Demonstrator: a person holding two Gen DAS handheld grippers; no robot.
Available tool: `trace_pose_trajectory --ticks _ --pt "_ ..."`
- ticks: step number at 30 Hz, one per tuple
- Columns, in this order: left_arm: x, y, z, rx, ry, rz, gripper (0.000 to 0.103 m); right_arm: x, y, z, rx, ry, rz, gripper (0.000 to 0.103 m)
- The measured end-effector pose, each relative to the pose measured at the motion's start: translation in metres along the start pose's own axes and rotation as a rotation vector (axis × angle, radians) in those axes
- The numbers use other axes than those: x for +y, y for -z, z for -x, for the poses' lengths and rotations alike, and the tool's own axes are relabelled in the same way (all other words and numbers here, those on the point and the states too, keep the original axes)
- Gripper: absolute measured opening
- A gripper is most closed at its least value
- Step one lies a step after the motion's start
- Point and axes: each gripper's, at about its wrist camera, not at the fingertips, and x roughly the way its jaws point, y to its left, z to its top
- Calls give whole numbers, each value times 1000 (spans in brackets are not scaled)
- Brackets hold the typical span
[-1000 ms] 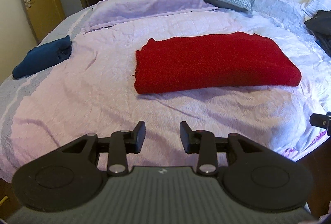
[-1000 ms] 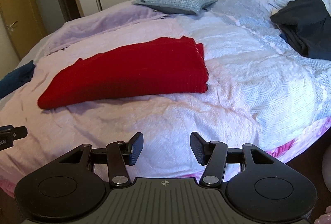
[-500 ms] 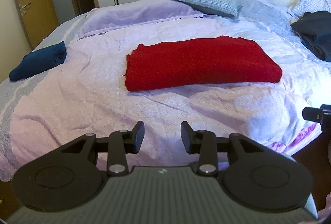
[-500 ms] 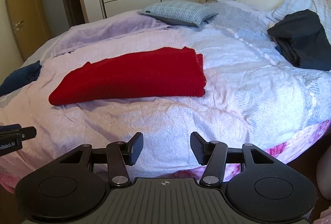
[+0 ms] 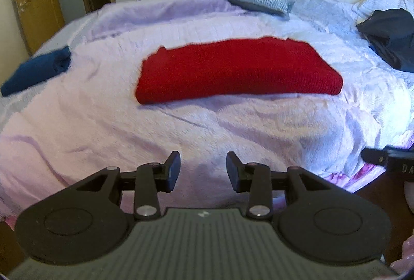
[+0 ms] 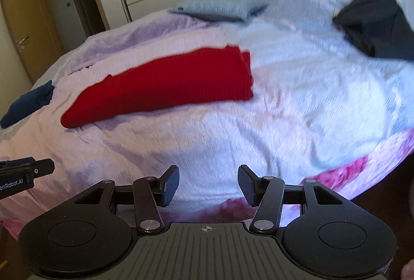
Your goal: Fold clothes
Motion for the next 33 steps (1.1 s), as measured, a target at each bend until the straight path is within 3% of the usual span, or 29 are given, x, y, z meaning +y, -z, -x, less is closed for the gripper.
trace_pose_trajectory --ticks 5,10,14,16,20,22,27,33 --pt "-4 -23 -49 18 27 90 35 -36 -9 -39 42 -58 -85 54" --pt "6 -59 -104 50 41 177 35 -75 -59 -70 -37 -189 -123 54" --pt "10 -81 -125 121 -11 204 35 -74 -104 -92 63 -188 -75 54" --pt "12 -89 -132 211 -35 239 35 -64 -128 -92 125 -170 -35 54" --pt "13 -113 -125 358 -52 312 35 -44 -175 -93 248 -133 47 54" --pt "15 -132 -110 385 -55 341 35 -35 -199 -94 309 -114 87 54" --pt "24 -190 -70 399 -68 416 36 -10 -259 -95 462 -67 190 54" --pt "24 -229 -46 347 -124 526 38 -1 -293 -116 513 -172 376 54"
